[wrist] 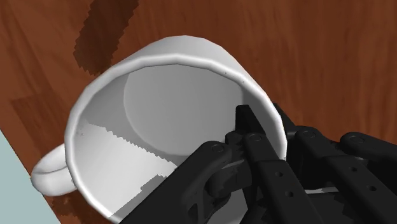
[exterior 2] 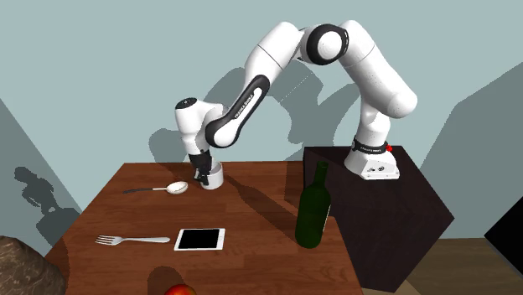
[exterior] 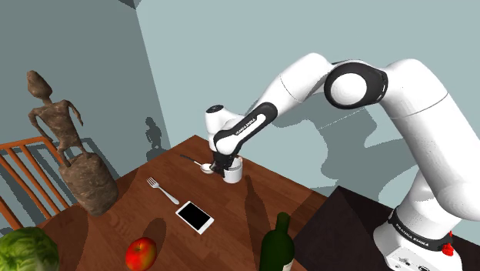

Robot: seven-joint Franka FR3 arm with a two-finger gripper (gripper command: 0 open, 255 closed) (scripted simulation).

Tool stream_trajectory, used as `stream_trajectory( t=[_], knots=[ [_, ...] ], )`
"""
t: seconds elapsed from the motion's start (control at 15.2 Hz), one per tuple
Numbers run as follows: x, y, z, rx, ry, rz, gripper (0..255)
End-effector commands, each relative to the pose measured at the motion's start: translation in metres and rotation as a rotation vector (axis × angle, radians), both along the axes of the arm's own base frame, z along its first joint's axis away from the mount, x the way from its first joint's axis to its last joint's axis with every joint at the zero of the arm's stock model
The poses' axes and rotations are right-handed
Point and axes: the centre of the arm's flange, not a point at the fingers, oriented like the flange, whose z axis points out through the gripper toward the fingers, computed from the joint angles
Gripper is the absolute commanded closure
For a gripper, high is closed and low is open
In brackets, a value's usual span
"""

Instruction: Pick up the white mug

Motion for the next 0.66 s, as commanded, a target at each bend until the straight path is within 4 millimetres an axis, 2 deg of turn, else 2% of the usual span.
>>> stream_trajectory(
  t=[0.0,0.46,0.59],
  knots=[
    [-0.001,0.000,0.011,0.000,0.000,0.000,255],
    [-0.001,0.000,0.048,0.000,0.000,0.000,255],
    [-0.001,0.000,0.049,0.000,0.000,0.000,255]
  ],
)
